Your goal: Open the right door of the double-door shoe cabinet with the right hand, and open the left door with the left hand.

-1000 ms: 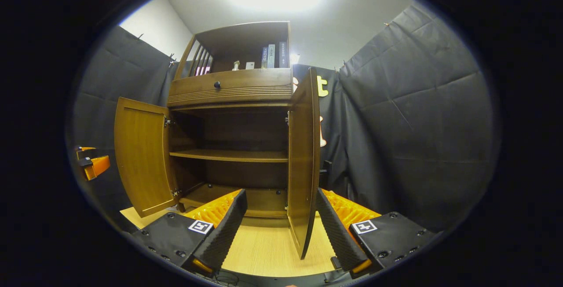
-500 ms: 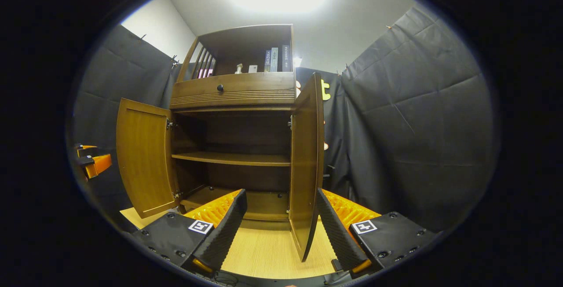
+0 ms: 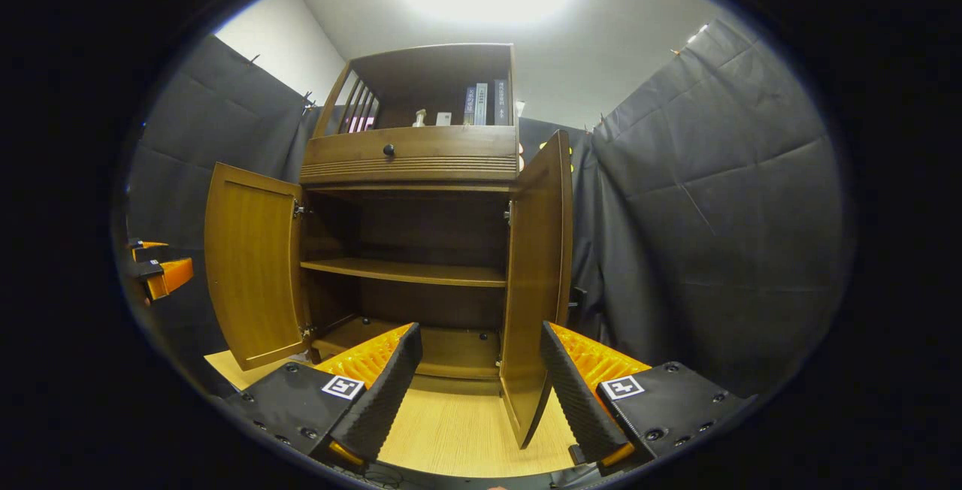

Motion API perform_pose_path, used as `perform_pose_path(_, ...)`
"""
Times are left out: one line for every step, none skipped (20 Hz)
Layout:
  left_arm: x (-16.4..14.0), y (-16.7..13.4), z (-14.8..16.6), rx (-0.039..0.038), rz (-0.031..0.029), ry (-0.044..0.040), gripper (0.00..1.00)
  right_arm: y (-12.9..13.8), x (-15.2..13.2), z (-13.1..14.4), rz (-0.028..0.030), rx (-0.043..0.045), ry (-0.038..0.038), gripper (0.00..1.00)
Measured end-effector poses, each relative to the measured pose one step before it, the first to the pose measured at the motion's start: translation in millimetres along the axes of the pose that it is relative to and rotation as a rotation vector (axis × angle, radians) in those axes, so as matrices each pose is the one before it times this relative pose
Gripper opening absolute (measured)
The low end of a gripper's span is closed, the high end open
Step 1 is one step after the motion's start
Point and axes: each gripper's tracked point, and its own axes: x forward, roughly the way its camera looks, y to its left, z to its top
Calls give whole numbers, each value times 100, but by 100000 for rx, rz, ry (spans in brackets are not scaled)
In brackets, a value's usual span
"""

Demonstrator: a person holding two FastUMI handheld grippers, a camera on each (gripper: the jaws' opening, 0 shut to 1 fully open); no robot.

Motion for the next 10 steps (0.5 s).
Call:
perform_pose_path(-66, 86, 25, -254, 173, -133, 96, 42, -12, 88, 34, -242, -264, 99)
perform_pose_path(89, 70, -42, -274, 105, -8, 96, 28, -61, 158, -73, -295, -460, 100)
perform_pose_path(56, 36, 49, -160, 93, 22, 96, 176, 7, 58, 121, -247, -270, 100)
perform_pose_path(13, 32, 30, -42, 98, 8, 96, 123, 10, 91, 167, -218, -44, 100)
perform_pose_path(72, -34, -131, 63, -68, 113, 96, 34, -7, -68, 209, -240, 89, 99)
perform_pose_path(56, 26, -62, 73, -54, 156, 96, 4, 25, -18, 171, -272, 154, 97)
perform_pose_path(90, -57, 70, 121, 26, 34, 96, -36, 5, -36, 130, -311, 124, 99)
perform_pose_path(23, -1, 69, 166, 142, -60, 96, -8, 22, 13, 66, -249, 76, 99)
perform_pose_path(25, 51, -32, 54, 37, -196, 96, -25, -19, -52, -69, -5, 92, 99)
perform_pose_path(7, 27, 5, -5, -201, 11, 96, 5, 32, 32, -87, 186, -117, 100)
